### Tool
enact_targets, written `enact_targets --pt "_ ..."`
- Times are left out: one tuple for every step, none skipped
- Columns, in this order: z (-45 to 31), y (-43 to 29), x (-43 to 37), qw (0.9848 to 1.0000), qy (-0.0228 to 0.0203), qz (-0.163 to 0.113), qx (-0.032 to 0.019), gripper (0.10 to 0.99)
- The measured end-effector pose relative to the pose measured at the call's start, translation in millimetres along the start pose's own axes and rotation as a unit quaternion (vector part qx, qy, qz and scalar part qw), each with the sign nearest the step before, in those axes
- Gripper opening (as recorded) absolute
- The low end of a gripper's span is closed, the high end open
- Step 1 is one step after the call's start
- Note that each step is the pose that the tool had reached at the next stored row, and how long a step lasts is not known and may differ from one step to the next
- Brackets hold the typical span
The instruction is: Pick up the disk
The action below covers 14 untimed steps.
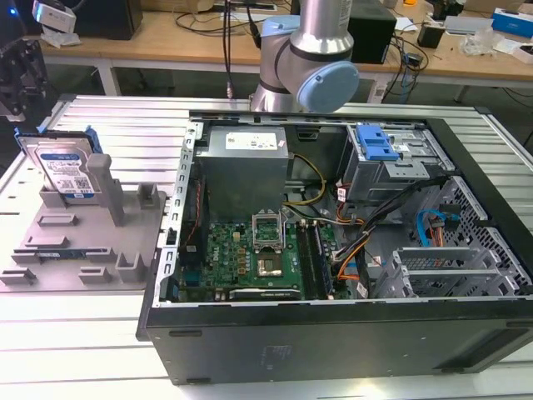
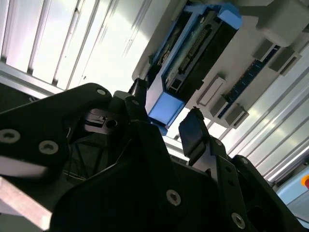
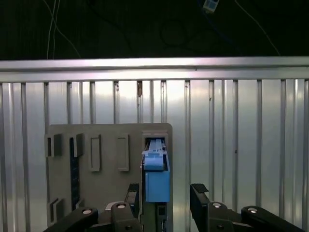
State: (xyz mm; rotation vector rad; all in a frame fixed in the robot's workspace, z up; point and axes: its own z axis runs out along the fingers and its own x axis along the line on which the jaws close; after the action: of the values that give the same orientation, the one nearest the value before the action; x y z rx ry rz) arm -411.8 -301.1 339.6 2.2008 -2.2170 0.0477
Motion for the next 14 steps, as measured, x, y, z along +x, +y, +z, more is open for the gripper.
enact_targets --pt "0.0 0.4 0.0 1.0000 0.0005 0.000 0.0000 0.541" --pt "0.1 1.8 0.3 1.0000 0.0011 0.000 0.0000 0.541" --pt "0.5 3.5 1.0 1.0000 0.0017 -0.001 0.0000 0.541" --pt "1.1 4.4 2.0 1.0000 0.0019 -0.002 0.0000 0.541" --pt "1.7 4.6 3.6 1.0000 0.0019 -0.003 0.0000 0.541" --pt "2.0 4.6 4.4 1.0000 0.0019 -0.003 0.0000 0.541" --pt "2.3 4.6 5.1 1.0000 0.0019 -0.004 0.0001 0.541" --pt "2.9 4.6 6.5 1.0000 0.0019 -0.004 0.0001 0.541" --pt "3.3 4.5 7.1 1.0000 0.0019 -0.004 0.0001 0.541" --pt "3.6 4.5 7.3 1.0000 0.0019 -0.004 0.0000 0.541" --pt "3.9 4.4 7.3 1.0000 0.0019 -0.004 -0.0001 0.541" --pt "4.3 4.3 7.3 1.0000 0.0020 -0.004 -0.0001 0.541" --pt "5.2 4.0 7.4 1.0000 0.0019 -0.005 0.0000 0.541" --pt "5.7 3.8 7.3 1.0000 0.0019 -0.005 0.0001 0.541"
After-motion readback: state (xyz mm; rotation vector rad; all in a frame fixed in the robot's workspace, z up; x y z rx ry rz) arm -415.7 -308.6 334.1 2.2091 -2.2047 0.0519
